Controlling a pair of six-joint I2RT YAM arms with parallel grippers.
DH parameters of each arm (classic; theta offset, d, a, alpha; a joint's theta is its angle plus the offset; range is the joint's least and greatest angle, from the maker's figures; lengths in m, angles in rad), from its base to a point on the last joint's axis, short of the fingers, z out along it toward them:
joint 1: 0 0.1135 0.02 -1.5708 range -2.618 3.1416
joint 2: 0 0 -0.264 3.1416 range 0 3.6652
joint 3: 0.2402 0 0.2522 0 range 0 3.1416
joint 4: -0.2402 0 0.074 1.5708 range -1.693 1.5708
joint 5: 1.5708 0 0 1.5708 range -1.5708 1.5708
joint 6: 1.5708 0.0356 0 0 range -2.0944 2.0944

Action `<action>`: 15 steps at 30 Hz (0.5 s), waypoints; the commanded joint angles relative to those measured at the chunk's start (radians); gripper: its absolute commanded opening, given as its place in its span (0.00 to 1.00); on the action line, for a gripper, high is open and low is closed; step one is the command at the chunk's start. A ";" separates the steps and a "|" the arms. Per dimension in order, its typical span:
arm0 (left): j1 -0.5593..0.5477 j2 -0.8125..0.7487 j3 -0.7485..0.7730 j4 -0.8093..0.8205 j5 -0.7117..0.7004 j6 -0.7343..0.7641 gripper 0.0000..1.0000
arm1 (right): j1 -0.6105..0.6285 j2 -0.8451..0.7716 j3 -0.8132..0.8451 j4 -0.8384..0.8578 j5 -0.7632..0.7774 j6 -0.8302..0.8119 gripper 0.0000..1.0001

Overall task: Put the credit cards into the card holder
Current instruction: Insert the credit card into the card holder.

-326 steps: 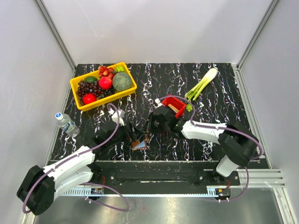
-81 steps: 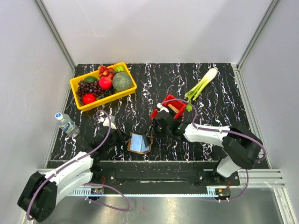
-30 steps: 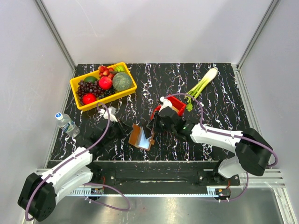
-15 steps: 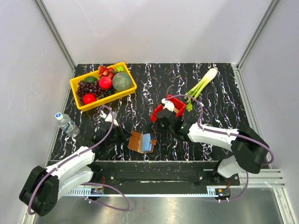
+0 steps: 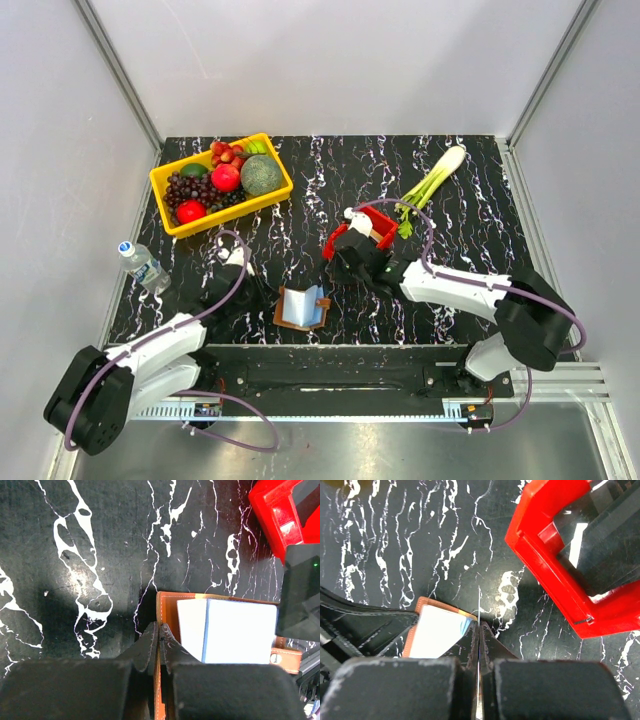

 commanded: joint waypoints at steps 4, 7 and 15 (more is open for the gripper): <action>-0.005 -0.013 -0.007 0.045 -0.016 -0.004 0.00 | 0.002 -0.056 0.056 -0.013 0.004 -0.021 0.00; -0.005 -0.034 0.001 0.030 -0.017 -0.004 0.00 | 0.002 -0.045 0.054 -0.015 -0.029 -0.023 0.00; -0.004 -0.059 0.010 0.009 -0.036 -0.005 0.00 | 0.002 -0.028 0.064 -0.018 -0.091 -0.014 0.00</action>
